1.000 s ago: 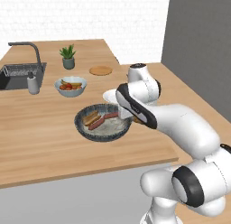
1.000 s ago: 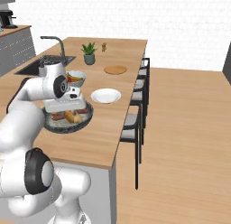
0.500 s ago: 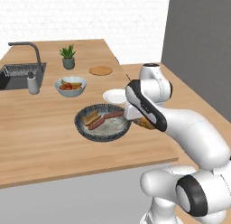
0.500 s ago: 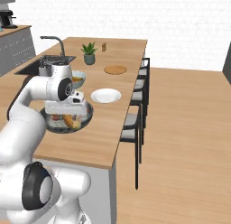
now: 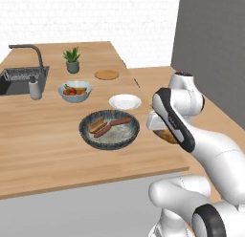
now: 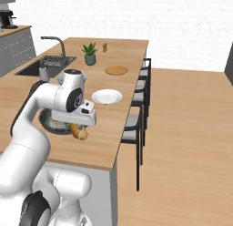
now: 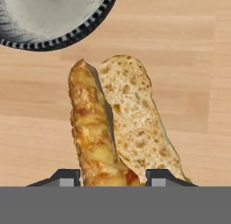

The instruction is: Place one bun and one sausage from the bowl on each plate.

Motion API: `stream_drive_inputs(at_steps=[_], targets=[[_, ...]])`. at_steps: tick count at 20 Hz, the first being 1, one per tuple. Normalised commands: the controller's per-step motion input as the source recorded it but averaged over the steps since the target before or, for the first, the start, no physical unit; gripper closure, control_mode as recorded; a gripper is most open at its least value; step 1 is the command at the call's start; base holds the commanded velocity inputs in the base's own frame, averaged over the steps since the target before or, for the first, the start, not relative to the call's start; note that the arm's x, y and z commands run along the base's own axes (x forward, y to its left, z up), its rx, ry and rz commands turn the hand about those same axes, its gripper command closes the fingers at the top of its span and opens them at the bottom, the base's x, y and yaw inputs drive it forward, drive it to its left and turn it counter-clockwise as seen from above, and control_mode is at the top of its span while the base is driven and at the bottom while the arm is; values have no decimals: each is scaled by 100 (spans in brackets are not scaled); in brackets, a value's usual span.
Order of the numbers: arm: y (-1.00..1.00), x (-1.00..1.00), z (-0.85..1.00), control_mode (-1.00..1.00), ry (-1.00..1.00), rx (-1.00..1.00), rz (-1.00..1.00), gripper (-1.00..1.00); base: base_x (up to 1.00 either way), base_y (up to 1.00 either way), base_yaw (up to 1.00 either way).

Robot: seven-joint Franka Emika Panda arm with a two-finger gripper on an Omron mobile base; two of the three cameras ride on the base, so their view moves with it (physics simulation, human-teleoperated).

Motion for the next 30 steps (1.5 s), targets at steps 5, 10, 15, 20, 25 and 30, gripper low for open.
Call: stream_drive_inputs(at_steps=[5, 10, 15, 20, 25, 30], targets=[[0, 0, 0, -100, 0, 0, -9, 100, 0, 0, 0], [1, 0, -4, -100, 0, -8, -6, 100, 0, 0, 0], [0, 0, -1, -100, 0, -4, -4, 100, 0, 0, 0], [0, 0, 0, 100, 0, 0, 0, 100, -27, -49, -1], [0, 0, 0, 100, 0, 0, 0, 100, -7, -100, 0], [0, 0, 0, 100, 0, 0, 0, 100, 15, -100, 6]])
